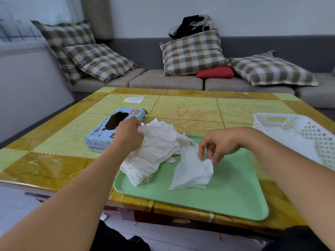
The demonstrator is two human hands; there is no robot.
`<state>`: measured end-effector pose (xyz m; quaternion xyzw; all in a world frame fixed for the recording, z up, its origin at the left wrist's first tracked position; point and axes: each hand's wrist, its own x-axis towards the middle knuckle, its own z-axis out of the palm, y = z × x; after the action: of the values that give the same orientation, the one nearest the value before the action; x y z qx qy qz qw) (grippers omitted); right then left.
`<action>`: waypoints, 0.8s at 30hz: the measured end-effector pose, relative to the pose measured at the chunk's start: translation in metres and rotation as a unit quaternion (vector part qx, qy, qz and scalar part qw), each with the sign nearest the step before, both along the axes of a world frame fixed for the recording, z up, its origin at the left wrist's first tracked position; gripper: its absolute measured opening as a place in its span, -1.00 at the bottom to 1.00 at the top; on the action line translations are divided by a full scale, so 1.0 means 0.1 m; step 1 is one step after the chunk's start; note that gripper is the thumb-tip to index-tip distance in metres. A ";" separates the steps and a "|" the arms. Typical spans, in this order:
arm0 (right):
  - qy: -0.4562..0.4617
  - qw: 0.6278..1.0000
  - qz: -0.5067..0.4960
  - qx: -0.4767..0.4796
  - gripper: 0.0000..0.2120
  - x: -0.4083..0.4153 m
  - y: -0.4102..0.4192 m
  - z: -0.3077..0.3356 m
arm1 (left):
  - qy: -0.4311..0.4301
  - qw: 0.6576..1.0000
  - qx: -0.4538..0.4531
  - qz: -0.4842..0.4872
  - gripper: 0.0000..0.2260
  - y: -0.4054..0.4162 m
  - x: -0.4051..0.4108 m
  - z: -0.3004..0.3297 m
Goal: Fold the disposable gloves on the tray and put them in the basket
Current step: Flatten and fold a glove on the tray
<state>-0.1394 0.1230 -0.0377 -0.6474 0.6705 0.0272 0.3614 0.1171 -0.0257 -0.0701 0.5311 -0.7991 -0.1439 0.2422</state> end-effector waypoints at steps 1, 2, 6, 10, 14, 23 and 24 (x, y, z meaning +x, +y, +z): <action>-0.073 0.997 -0.028 -0.011 -0.69 -0.08 0.06 0.04 | -0.001 1.000 0.012 -0.024 -0.70 0.00 -0.02 0.00; -0.160 0.984 -0.068 -0.033 -0.66 -0.14 0.12 0.08 | -0.004 0.999 0.019 -0.047 -0.63 0.00 -0.04 -0.01; -0.377 0.886 -0.230 -0.140 -0.72 -0.19 0.27 0.11 | -0.045 0.997 -0.020 -0.063 -0.60 0.06 -0.07 0.10; -0.436 0.813 -0.316 -0.222 -0.78 -0.17 0.32 0.17 | 0.046 0.986 -0.076 -0.138 -0.47 0.36 -0.20 0.40; -0.421 0.803 -0.334 -0.259 -0.87 -0.09 0.39 0.33 | 0.132 0.924 0.152 -0.324 -0.21 0.98 -0.59 0.51; -0.238 0.844 -0.357 -0.322 -0.87 -0.03 0.63 0.45 | 0.227 0.867 0.335 -0.290 -0.86 1.19 -1.07 0.61; -0.267 0.842 -0.374 -0.282 -0.82 -0.07 0.66 0.43 | 0.221 0.871 0.339 -0.278 -0.83 1.19 -1.07 0.62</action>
<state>-0.1468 0.1891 0.0053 -0.4033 0.7178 -0.4748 0.3110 0.0100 0.0932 -0.0081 0.2911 -0.7416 -0.5808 0.1673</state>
